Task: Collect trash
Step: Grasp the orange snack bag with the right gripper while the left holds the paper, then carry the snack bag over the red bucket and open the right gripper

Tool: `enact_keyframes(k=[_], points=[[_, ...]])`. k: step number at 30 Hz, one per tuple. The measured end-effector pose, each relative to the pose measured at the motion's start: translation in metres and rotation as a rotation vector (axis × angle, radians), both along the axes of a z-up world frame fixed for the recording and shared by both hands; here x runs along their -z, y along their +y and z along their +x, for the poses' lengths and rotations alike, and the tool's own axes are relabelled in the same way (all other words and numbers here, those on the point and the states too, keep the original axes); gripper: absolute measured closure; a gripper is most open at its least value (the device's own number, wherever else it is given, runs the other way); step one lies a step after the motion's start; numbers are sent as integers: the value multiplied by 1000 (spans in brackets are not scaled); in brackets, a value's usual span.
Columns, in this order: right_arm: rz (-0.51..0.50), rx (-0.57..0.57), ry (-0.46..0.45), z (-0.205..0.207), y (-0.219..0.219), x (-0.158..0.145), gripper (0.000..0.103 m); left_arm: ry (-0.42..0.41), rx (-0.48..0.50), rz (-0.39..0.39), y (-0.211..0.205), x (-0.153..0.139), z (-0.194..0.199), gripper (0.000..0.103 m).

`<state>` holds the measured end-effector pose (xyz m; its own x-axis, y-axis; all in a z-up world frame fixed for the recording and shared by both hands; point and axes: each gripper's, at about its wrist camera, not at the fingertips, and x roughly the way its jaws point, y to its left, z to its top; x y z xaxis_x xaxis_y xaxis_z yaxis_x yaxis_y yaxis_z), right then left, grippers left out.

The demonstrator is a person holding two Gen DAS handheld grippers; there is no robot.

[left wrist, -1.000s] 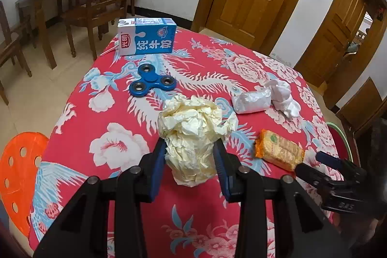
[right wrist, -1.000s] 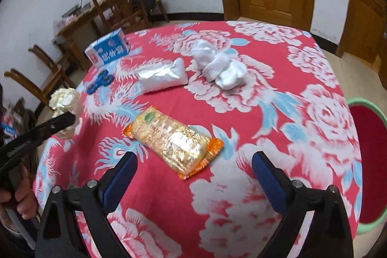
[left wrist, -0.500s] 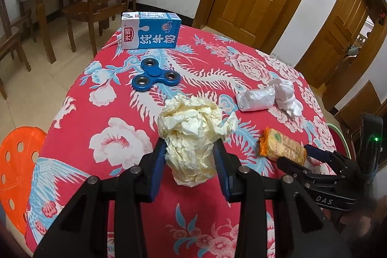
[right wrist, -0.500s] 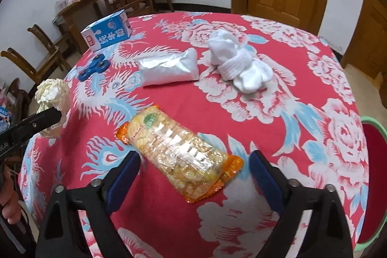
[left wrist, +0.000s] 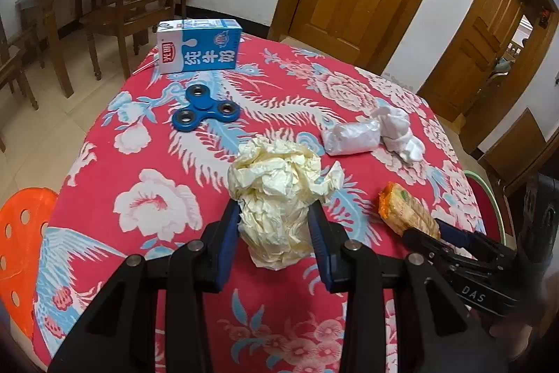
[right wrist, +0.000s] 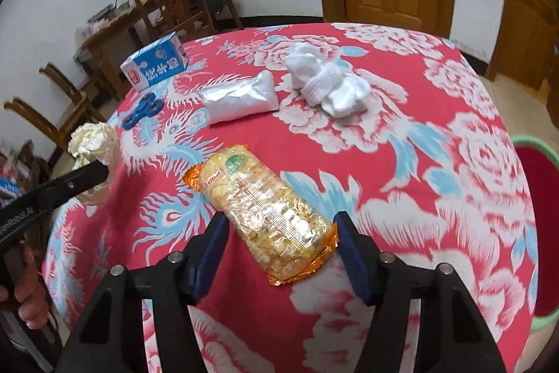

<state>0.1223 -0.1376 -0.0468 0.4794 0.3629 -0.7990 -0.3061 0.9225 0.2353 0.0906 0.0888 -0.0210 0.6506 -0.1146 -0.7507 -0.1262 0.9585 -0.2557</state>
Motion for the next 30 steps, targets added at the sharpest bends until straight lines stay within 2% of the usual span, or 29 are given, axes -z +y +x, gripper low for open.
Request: enact_keyframes(k=[20, 30], points=[[87, 274, -39, -32, -101, -21, 39, -9, 132, -7, -51, -11, 0, 64], [93, 409, -49, -40, -160, -22, 39, -7, 209, -18, -82, -17, 6, 64]])
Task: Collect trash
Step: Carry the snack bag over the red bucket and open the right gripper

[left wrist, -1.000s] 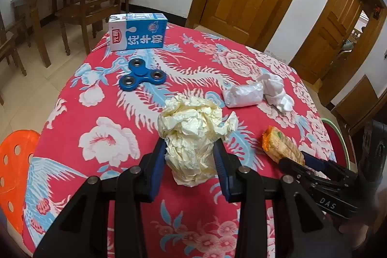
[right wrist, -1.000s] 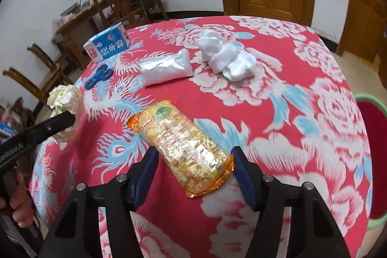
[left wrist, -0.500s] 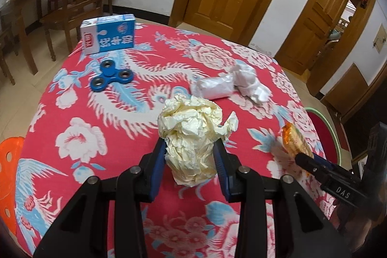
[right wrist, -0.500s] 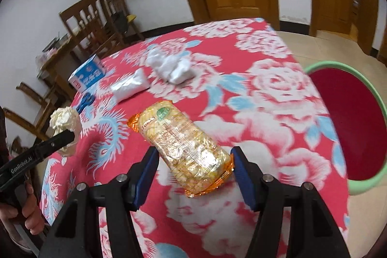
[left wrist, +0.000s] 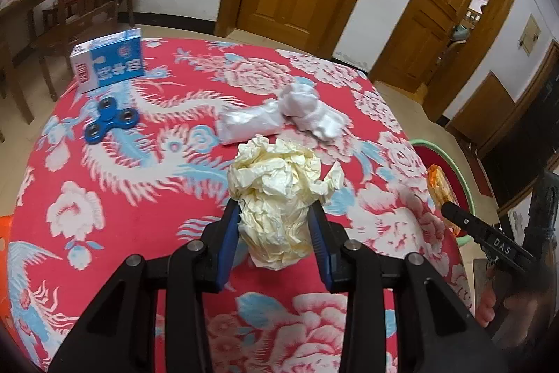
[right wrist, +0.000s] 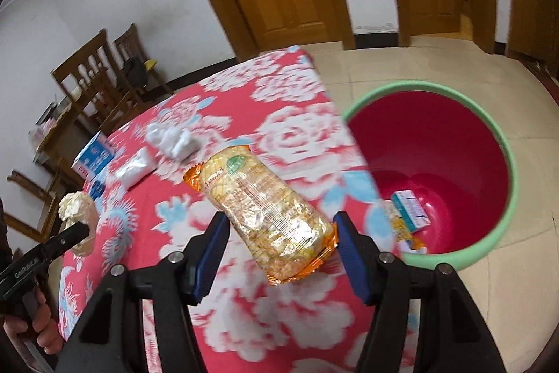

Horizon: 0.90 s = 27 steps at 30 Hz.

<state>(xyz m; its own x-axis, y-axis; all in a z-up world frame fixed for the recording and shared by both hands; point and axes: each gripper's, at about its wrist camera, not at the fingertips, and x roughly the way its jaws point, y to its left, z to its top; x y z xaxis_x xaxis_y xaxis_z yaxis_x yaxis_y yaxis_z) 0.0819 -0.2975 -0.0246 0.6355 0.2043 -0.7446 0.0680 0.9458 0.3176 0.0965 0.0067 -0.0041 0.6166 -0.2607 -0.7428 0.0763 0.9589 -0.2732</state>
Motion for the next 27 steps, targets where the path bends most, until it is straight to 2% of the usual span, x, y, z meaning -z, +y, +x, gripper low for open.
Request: enact_keyframes(k=[10, 27], points=[[9, 113, 6, -5, -51, 7, 39, 14, 112, -25, -42, -3, 14, 64], [13, 252, 25, 1, -115, 22, 37, -14, 311, 18, -146, -15, 48, 64]])
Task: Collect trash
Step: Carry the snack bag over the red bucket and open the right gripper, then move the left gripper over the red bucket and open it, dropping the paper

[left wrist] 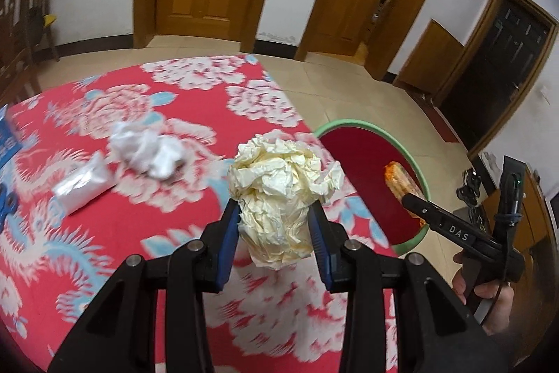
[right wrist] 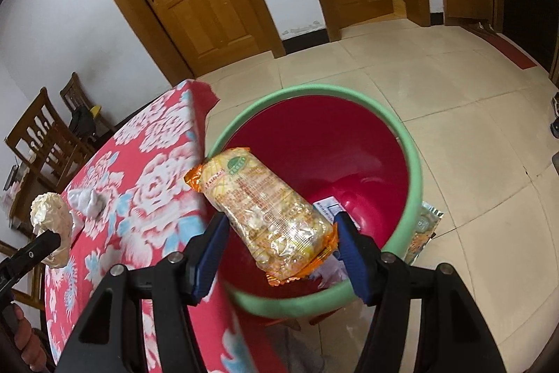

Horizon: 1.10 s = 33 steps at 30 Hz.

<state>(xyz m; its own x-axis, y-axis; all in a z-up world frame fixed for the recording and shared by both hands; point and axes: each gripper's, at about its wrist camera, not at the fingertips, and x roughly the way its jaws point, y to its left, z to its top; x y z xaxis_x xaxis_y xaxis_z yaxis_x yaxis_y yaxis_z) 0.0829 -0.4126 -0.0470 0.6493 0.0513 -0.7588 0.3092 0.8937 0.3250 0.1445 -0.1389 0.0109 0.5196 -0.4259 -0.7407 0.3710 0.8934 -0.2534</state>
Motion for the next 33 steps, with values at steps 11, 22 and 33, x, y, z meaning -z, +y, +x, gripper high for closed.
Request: enact_keyframes(k=[11, 22, 33], points=[[-15, 19, -45, -9, -13, -8, 37, 4, 90, 18, -52, 7, 16, 64], [-19, 55, -85, -32, -21, -15, 36, 12, 190, 33, -109, 22, 26, 64], [5, 92, -80, -43, -35, -9, 35, 19, 259, 81, -150, 32, 27, 56]])
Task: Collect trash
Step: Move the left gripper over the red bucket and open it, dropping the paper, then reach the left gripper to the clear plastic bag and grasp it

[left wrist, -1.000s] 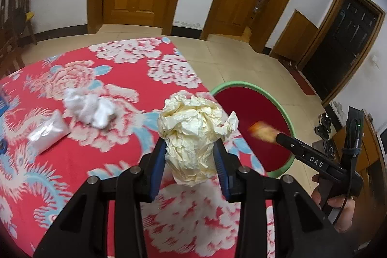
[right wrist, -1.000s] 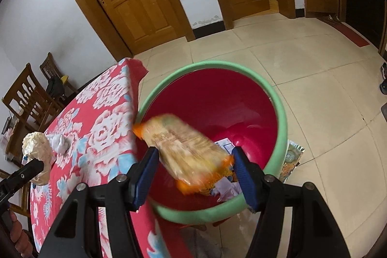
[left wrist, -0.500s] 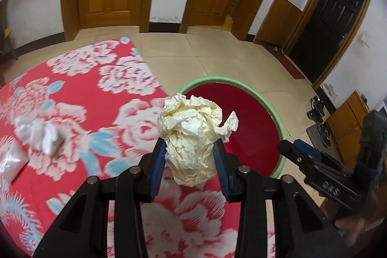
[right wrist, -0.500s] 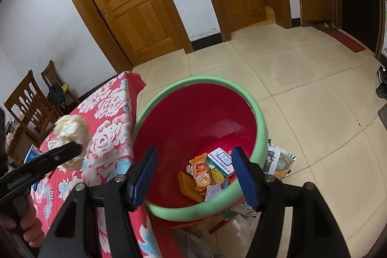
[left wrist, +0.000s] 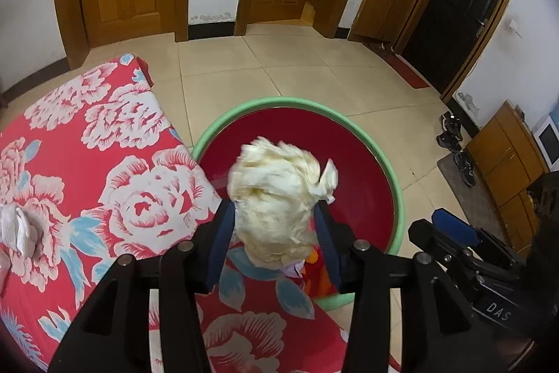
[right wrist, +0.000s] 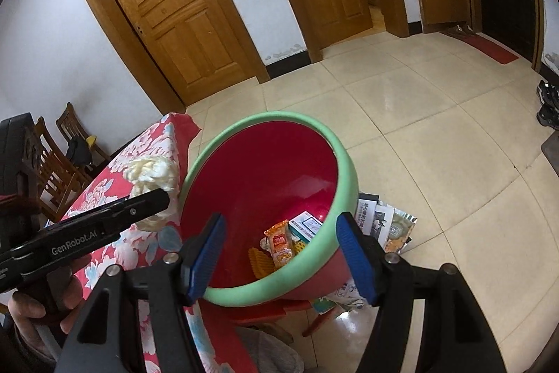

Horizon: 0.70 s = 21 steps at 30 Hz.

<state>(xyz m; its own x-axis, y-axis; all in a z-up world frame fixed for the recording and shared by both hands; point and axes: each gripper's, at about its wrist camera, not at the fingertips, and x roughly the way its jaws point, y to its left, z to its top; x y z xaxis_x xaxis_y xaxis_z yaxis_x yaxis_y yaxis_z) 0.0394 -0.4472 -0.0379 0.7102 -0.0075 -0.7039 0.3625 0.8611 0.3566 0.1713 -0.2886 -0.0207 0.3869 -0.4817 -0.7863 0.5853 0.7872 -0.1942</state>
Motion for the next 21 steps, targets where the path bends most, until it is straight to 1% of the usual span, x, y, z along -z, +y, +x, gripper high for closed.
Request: enact_keyframes(k=[3, 10, 21], points=[[4, 5, 1, -2, -1, -1, 34, -4, 5, 0, -2, 0, -2, 53], [9, 3, 0, -4, 0, -1, 34, -12, -6, -3, 6, -5, -4, 53], [3, -31, -24, -11, 15, -14, 32, -26, -85, -10, 53, -17, -9, 53]])
